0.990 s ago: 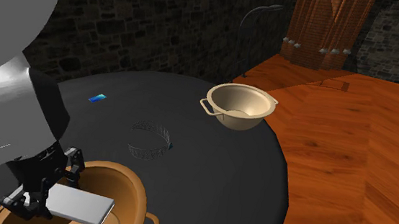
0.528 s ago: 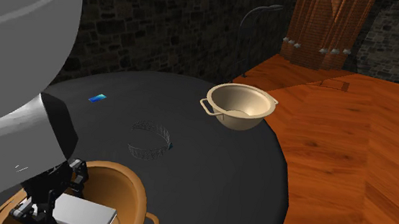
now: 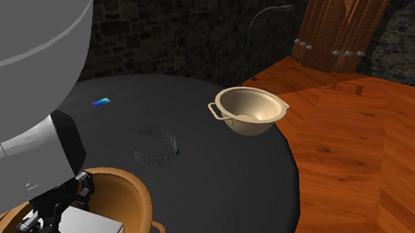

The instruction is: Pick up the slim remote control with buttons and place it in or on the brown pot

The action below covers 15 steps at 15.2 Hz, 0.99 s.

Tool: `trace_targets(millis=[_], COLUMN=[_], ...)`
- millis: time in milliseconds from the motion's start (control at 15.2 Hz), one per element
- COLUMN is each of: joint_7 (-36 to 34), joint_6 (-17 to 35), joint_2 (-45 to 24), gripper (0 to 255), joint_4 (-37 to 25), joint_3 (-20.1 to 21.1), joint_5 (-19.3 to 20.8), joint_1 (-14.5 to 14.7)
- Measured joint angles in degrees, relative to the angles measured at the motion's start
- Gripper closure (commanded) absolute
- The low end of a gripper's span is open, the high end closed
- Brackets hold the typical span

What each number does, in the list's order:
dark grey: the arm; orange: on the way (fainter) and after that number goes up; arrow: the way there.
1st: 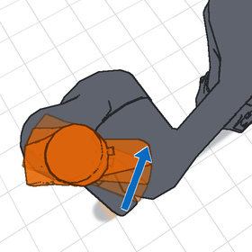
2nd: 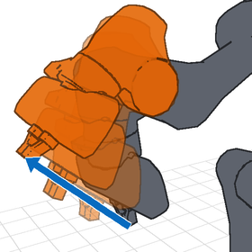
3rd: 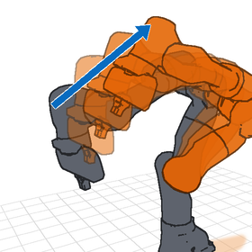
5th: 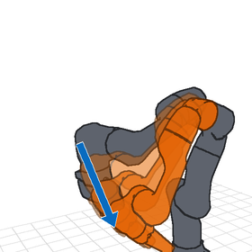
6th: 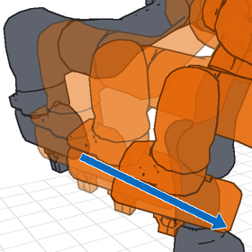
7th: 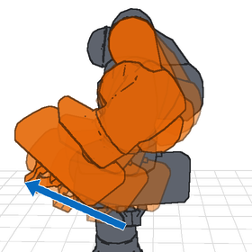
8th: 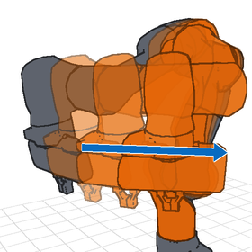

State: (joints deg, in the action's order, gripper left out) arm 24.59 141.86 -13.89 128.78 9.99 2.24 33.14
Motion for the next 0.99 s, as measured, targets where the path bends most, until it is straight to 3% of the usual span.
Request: trace_targets(millis=[66, 132, 528, 990], joint_7=[0.0, 0.0, 0.0, 1.0], joint_6=[0.0, 0.0, 0.0, -6.4], joint_2=[0.0, 0.0, 0.0, 5.2], gripper=[255, 0, 0, 0], joint_4=[0.0, 0.0, 0.0, -1.3], joint_3=[0.0, 0.0, 0.0, 0.4], joint_5=[0.0, 0.0, 0.0, -1.4], joint_1=[0.0, 0.0, 0.0, -0.4])
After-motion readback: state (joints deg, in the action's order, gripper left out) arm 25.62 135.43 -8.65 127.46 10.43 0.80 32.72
